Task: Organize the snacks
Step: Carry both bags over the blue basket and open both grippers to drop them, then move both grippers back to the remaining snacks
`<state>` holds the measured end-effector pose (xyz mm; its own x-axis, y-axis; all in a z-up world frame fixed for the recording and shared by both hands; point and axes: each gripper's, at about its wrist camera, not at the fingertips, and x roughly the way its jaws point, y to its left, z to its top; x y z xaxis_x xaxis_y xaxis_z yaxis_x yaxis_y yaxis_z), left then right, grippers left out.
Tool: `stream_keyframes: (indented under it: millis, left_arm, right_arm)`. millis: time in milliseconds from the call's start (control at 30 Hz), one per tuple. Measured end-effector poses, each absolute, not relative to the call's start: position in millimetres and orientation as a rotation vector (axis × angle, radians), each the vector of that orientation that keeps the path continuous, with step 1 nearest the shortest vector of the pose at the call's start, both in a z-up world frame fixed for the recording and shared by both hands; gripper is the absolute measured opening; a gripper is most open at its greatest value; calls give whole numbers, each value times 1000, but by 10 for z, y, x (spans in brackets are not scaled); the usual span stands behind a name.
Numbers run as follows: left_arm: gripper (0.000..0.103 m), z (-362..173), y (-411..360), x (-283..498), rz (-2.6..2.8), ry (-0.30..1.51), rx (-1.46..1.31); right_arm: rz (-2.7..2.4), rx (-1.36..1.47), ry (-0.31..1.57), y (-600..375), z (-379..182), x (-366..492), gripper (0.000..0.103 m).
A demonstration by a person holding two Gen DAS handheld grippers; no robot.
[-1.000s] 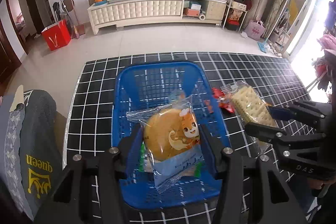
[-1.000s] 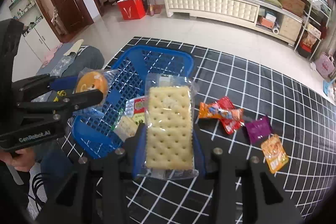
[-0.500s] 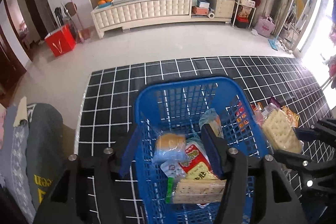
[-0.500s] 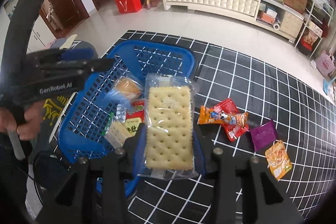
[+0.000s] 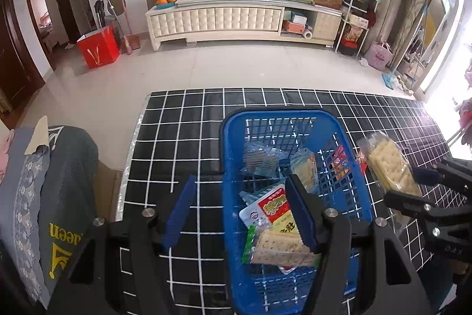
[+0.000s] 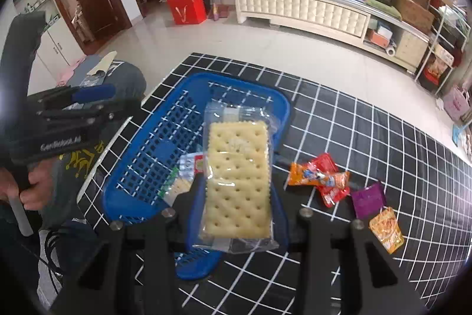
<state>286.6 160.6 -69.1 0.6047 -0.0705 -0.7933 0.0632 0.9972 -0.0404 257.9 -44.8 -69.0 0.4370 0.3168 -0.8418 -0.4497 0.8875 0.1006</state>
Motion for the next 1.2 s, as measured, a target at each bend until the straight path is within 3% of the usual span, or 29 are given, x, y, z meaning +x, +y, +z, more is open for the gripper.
stream_keyframes:
  millis: [600,633,767,800,1200]
  left_arm:
    - [62,-873,2218,2728,-9,945,-61]
    - [62,-891,2241,2731,-5,948,-68]
    - [62,-953,2292,2739,-4,956,-89]
    - [62,-972,2290,2730,-4,959,-88]
    - [62,-867,1954,2554,-30,960,-58]
  right_arm:
    - [529,-277,1066,440,-1124,3147,47]
    - [532,-271,1081,487,-1183,3216,48]
    - [497,-282,1106,558,-1328,3364,78]
    - [484,-280,1088,542,-1313,3350,81]
    - [510,-255,1029,160,-909,2990,83]
